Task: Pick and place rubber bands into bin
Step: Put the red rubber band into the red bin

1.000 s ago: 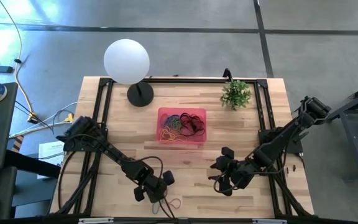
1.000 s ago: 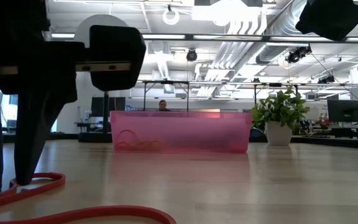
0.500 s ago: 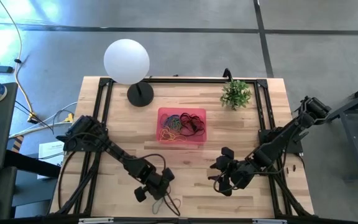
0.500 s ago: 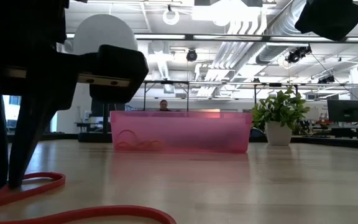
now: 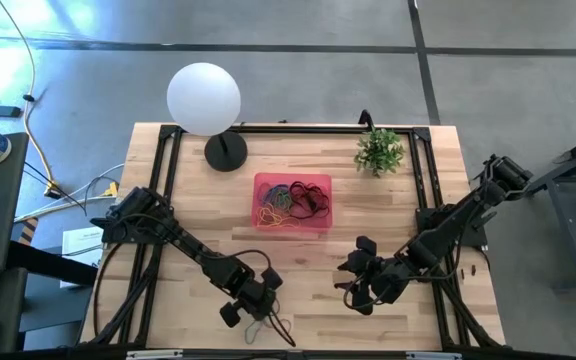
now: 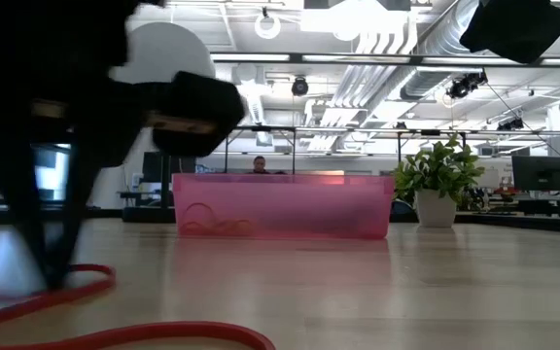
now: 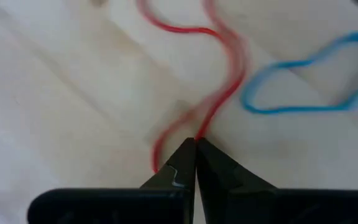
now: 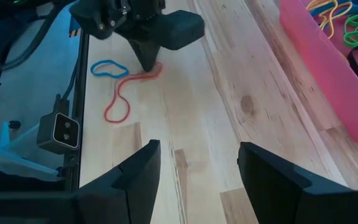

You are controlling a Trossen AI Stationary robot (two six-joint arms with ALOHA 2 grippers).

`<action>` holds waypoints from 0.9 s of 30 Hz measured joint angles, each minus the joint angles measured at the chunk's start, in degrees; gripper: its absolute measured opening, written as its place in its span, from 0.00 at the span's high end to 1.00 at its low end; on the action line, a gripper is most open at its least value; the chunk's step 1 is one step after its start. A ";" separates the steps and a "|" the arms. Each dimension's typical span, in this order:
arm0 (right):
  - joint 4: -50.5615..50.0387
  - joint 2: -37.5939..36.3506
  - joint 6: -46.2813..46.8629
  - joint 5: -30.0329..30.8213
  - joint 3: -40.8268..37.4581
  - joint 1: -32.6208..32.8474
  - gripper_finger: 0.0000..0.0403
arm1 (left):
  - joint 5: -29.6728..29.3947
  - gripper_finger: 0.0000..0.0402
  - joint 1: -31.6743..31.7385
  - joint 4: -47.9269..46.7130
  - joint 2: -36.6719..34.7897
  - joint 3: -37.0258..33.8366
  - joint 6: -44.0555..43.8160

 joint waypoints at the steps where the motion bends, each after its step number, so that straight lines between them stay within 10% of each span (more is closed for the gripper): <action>1: -0.02 0.00 0.00 0.00 0.00 0.00 0.49 | -1.27 1.00 0.04 -0.35 0.23 0.93 0.33; 27: 0.46 0.00 0.46 -0.07 0.00 0.00 0.49 | -22.31 1.00 7.71 -29.14 -0.07 34.88 16.19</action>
